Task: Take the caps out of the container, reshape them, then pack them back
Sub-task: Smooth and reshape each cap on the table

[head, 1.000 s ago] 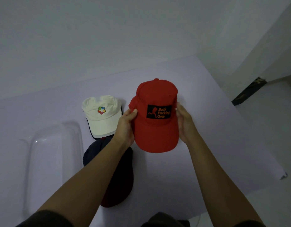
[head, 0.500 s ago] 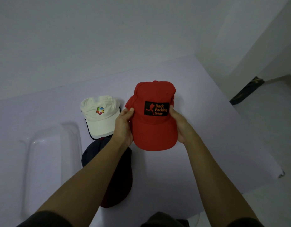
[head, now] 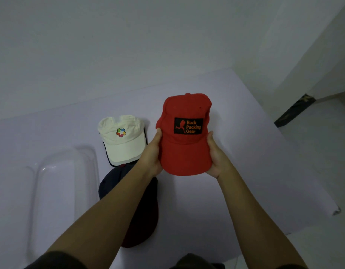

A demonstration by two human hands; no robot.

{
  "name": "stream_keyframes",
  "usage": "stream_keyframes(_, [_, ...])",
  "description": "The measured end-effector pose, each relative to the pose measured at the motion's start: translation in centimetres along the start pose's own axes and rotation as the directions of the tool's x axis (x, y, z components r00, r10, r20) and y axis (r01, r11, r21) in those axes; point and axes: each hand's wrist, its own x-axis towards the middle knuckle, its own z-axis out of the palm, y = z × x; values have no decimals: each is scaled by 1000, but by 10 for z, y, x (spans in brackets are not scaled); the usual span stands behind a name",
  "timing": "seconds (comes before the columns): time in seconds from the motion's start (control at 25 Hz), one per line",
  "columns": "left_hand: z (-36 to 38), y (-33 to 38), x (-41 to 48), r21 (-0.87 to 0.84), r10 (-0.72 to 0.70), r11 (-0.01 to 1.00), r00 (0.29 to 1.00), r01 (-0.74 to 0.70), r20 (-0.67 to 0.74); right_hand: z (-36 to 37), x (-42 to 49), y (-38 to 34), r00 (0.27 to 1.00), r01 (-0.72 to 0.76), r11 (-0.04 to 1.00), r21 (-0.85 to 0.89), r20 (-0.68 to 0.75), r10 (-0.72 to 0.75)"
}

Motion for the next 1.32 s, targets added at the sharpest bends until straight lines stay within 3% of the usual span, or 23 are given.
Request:
stream_keyframes(0.16, [-6,-6,0,51,-42,998,999,41,26,-4,-1,5,999,-18,1000,-12,26,18])
stream_keyframes(0.36, [-13,7,-1,90,213,973,977,-213,9,-12,3,8,1000,-18,996,-87,-26,16])
stream_keyframes(0.48, [-19,23,0,316,290,894,947,-319,136,-16,8,11,997,-30,993,-112,-67,22])
stream_keyframes(0.6, [-25,30,2,618,327,690,924,-377,197,-17,11,14,997,-42,988,-146,-67,33])
stream_keyframes(0.88, [-22,41,-4,614,458,637,870,-465,184,-16,2,16,995,-20,991,-133,-100,6])
stream_keyframes(1.12, [-15,51,-13,699,290,622,933,-353,213,-17,-9,15,992,27,972,-232,-112,-54])
stream_keyframes(1.32, [-26,59,-5,597,169,762,967,-250,189,-8,-14,12,982,114,944,-311,-107,-154])
